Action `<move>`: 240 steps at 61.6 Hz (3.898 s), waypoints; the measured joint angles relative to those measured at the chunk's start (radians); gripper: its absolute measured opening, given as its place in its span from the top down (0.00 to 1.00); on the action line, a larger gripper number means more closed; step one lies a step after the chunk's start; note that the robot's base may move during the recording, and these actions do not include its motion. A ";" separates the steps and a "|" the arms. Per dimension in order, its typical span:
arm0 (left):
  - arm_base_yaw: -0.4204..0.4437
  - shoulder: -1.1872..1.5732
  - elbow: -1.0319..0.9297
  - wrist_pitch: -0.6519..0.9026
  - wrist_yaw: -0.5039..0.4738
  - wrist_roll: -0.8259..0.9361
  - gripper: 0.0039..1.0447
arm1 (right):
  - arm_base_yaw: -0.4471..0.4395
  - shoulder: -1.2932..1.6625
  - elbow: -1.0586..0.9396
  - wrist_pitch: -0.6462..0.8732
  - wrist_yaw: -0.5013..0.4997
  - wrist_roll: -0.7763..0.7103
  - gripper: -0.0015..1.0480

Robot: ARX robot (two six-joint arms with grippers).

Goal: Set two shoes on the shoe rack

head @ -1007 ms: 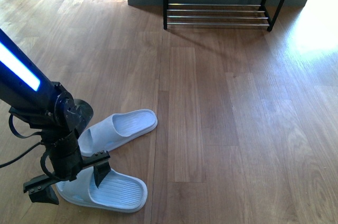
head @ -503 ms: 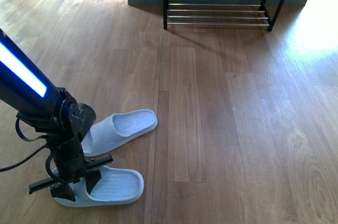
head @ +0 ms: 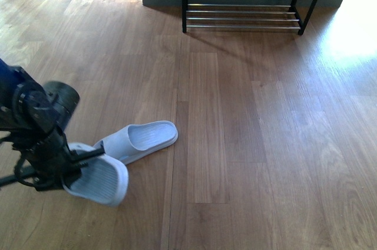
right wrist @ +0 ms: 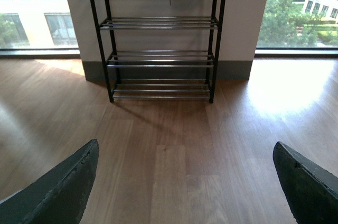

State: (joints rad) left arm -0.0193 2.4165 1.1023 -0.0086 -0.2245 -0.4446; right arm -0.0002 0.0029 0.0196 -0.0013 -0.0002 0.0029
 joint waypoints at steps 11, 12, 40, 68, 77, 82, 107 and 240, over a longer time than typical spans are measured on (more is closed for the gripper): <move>0.065 -0.199 -0.201 0.171 -0.116 0.136 0.98 | 0.000 0.000 0.000 0.000 0.000 0.000 0.09; 0.068 -0.213 -0.215 0.183 -0.124 0.153 0.98 | 0.000 0.000 0.000 0.000 0.000 0.000 0.09; 0.223 -1.048 -0.818 0.468 -0.161 0.607 0.98 | 0.000 0.000 0.000 0.000 0.000 0.000 0.09; 0.236 -1.411 -0.933 0.507 -0.154 0.726 0.98 | 0.000 0.000 0.000 0.000 0.001 0.000 0.09; 0.236 -1.411 -0.933 0.507 -0.151 0.729 0.98 | 0.000 0.000 0.000 0.000 0.003 0.000 0.09; 0.236 -1.412 -0.933 0.507 -0.151 0.729 0.98 | 0.000 0.000 0.000 0.000 0.002 0.000 0.09; 0.236 -1.413 -0.937 0.507 -0.153 0.729 0.98 | 0.000 0.000 0.000 0.000 0.001 0.000 0.09; 0.238 -1.411 -0.937 0.506 -0.153 0.731 0.98 | 0.511 2.673 1.032 0.287 -0.077 -0.679 0.09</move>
State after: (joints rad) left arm 0.2184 1.0050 0.1658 0.4976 -0.3775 0.2867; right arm 0.5110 2.6759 1.0515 0.2855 -0.0772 -0.6765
